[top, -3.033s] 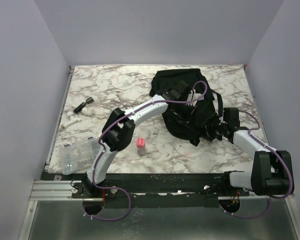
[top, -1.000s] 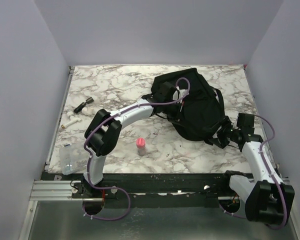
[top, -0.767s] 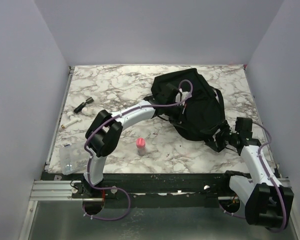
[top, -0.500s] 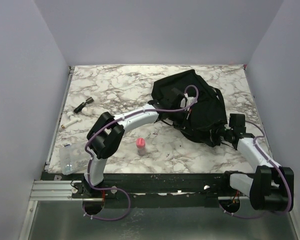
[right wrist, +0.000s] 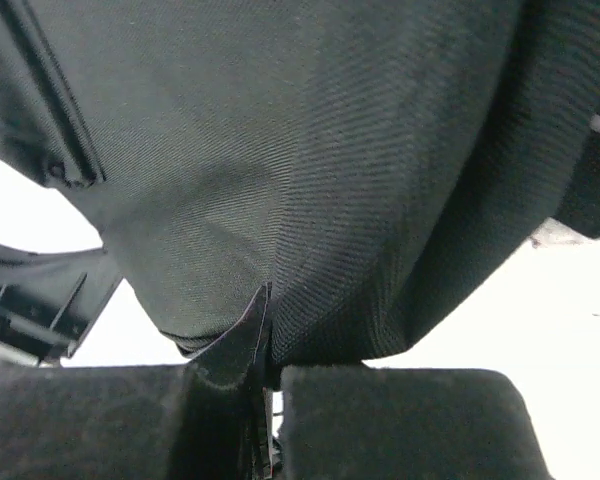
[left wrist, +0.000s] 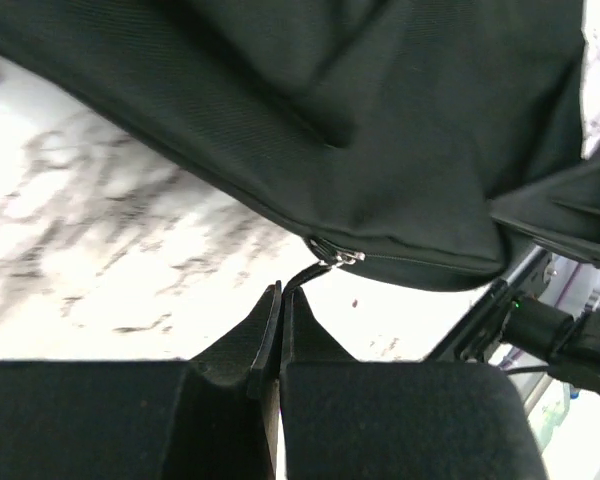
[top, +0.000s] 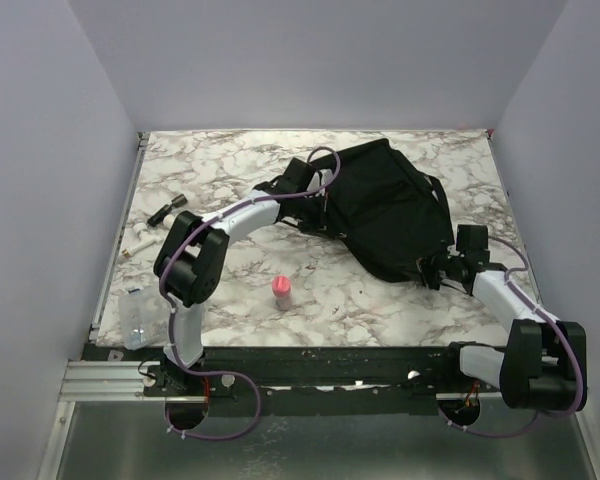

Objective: Pack the student bag
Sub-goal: Zip the student bag at the center of the board, then unzip the student bag at the center of the board.

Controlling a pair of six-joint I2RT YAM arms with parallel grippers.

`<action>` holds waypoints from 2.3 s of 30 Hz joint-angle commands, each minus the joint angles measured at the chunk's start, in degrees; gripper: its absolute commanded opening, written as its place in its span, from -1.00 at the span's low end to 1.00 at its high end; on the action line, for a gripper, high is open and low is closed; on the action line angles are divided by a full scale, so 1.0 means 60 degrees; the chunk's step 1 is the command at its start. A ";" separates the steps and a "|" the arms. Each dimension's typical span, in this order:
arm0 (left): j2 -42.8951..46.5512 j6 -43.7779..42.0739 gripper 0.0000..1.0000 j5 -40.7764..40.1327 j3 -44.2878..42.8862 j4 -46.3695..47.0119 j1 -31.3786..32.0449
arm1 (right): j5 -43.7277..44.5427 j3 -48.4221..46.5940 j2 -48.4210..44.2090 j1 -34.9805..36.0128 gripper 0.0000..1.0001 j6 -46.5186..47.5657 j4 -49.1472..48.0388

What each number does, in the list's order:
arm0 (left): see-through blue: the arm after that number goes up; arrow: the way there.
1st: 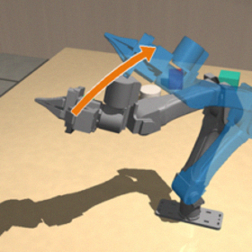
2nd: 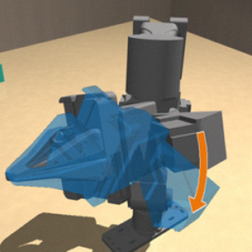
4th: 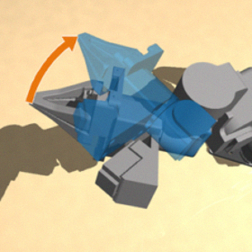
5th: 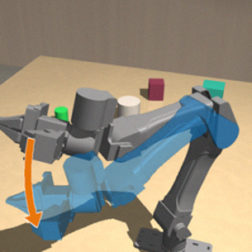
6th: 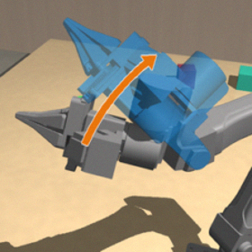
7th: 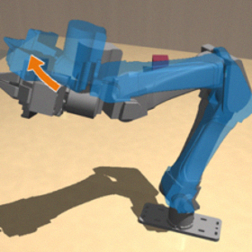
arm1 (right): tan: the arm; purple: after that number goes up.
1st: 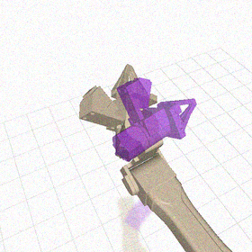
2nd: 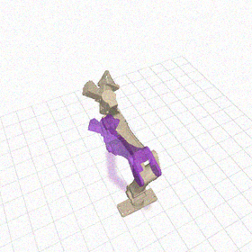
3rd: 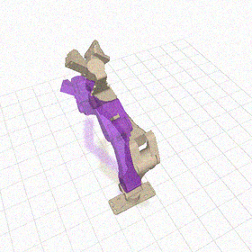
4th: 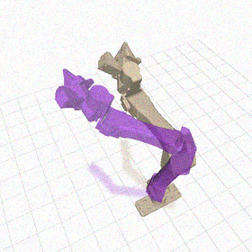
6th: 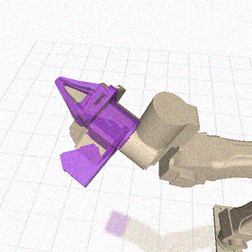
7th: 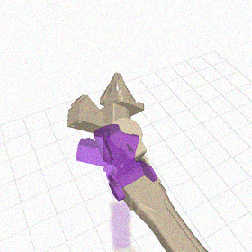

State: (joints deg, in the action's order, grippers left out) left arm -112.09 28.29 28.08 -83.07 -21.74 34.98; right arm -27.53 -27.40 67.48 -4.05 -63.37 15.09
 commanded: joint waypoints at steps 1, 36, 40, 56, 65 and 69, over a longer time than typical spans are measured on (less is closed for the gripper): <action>-0.0477 -0.0538 -1.00 -0.1223 -0.0498 -0.0841 -0.0639 | -0.0310 -0.0576 0.0143 -0.0010 -0.99 0.1478 -0.0151; 0.2844 0.0161 0.21 0.0260 0.2634 0.0060 -0.0400 | 0.2647 -0.6382 0.3471 0.1604 0.39 0.4844 0.1280; 0.2571 0.0342 0.20 0.0744 0.2932 0.0689 -0.0229 | 0.2362 -0.6548 0.4058 0.1314 0.29 0.4576 0.1048; 0.1482 0.0675 -0.02 0.1100 0.2816 0.1541 0.0102 | 0.1850 -0.7293 0.5314 0.1218 -0.22 0.5084 0.0878; 0.1177 0.0689 -0.12 0.1182 0.2790 0.1586 0.0111 | 0.2024 -0.7417 0.5558 0.1232 -0.49 0.5378 0.0972; 0.1111 0.0646 -0.14 0.1222 0.2769 0.1601 0.0116 | 0.2029 -0.7311 0.5486 0.1225 -0.49 0.5475 0.1031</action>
State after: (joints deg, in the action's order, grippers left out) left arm -104.40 32.40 33.26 -65.78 -13.37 35.38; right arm -15.77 -70.35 99.79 3.62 -32.10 20.27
